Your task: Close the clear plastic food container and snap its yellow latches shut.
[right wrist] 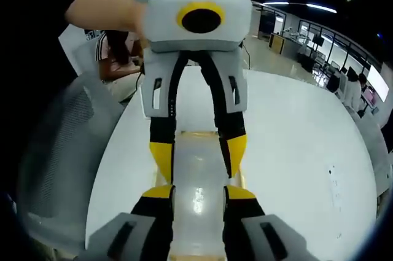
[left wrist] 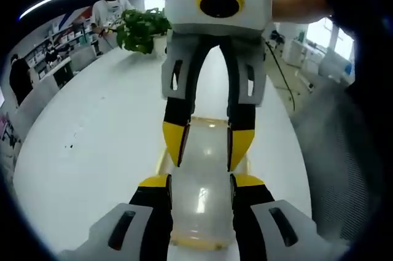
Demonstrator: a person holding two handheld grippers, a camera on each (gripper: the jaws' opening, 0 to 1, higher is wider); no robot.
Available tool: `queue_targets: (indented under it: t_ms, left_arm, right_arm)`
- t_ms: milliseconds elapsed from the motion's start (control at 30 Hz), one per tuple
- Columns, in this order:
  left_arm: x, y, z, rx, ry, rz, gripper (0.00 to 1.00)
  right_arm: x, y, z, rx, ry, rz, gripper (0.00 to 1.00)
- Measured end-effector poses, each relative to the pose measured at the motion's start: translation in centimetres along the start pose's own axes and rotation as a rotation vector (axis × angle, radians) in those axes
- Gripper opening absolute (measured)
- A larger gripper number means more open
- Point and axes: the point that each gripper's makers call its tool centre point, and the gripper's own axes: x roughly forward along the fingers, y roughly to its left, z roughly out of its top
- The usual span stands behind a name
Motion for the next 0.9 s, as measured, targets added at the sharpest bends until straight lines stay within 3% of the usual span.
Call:
queue_targets:
  t_ms: [900]
  left_arm:
    - [0.5, -2.0, 0.2, 0.026, -0.001, -0.003, 0.4]
  right_arm:
    - [0.0, -1.0, -0.2, -0.014, 0.024, 0.023, 0.44]
